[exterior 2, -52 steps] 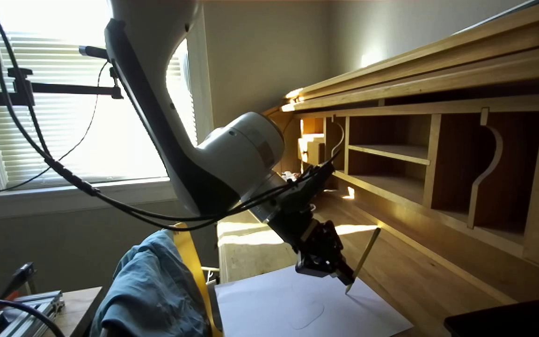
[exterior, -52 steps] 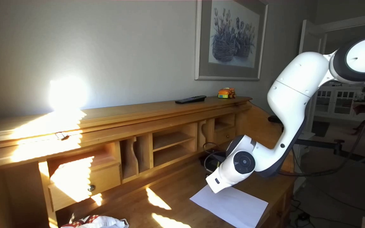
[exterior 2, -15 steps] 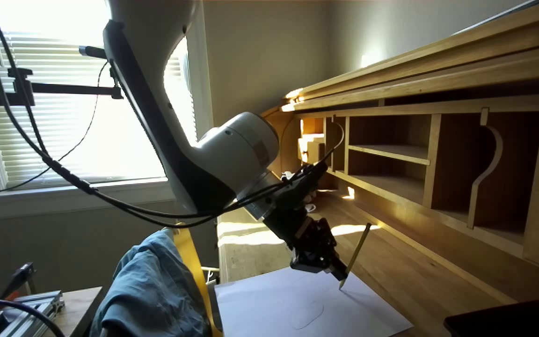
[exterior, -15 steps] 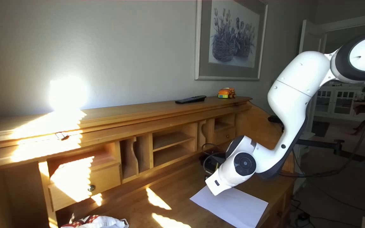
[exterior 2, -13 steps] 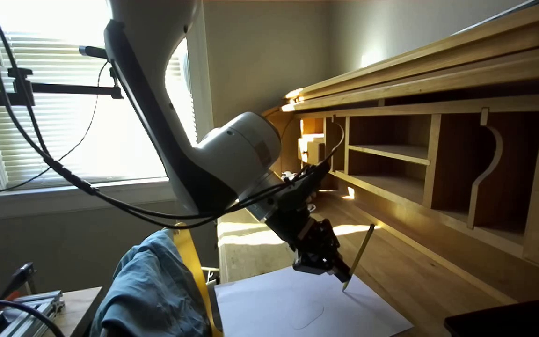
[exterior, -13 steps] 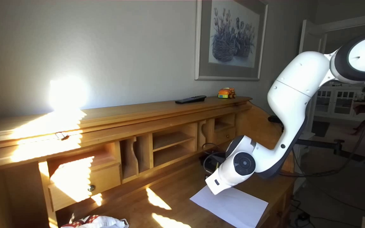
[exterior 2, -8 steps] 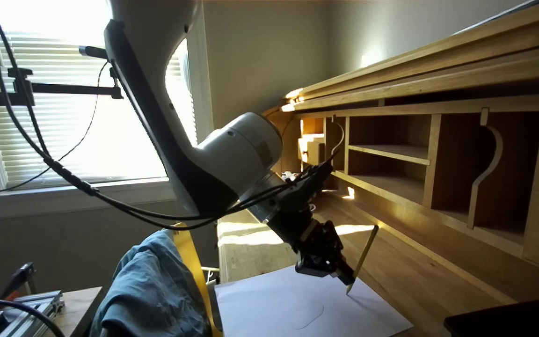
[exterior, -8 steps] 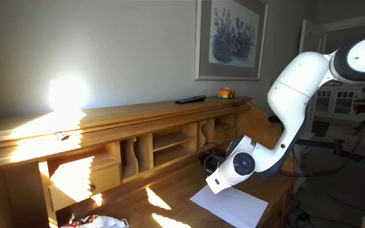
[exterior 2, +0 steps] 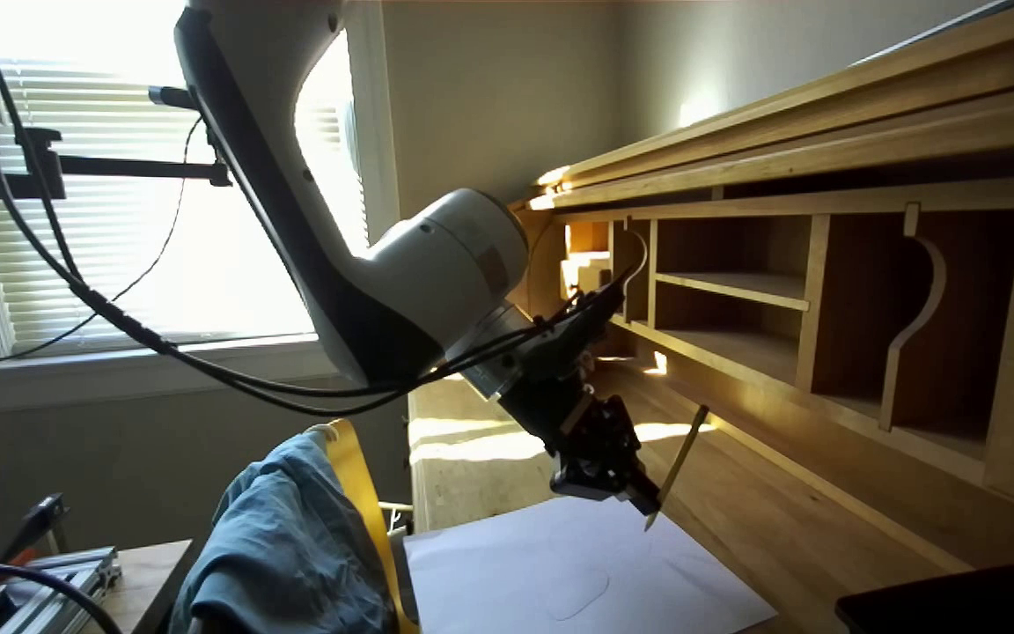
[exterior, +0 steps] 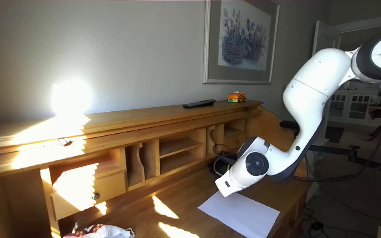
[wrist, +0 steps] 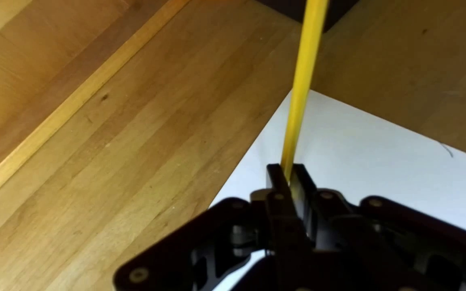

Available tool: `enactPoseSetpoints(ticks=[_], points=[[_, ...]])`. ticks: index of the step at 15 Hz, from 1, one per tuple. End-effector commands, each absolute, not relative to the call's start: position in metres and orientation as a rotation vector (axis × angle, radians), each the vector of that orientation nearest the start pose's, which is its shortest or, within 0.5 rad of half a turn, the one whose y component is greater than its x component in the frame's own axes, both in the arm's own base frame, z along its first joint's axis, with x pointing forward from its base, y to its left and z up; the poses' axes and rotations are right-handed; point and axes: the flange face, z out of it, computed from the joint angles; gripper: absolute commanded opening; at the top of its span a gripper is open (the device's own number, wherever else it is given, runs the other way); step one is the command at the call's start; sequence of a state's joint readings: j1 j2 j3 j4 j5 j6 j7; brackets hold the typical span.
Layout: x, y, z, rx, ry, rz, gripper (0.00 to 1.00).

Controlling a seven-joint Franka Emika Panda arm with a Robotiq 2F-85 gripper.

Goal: Use the pencil to draw on the piece of paper

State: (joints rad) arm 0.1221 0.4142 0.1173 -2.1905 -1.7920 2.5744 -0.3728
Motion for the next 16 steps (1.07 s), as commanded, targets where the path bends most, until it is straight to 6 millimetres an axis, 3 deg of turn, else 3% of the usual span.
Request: enactPoseSetpoints(ticks=[1,6,10,16], points=[[0.495,0.145,0.195,1.201,2.181,0.059,0.02],[0.488,0.159,0.195,1.450,2.272,0.299,0.02],[0.489,0.163,0.201,1.667,2.257,0.484,0.02],[0.486,0.182,0.193,1.897,2.242,0.710,0.02]])
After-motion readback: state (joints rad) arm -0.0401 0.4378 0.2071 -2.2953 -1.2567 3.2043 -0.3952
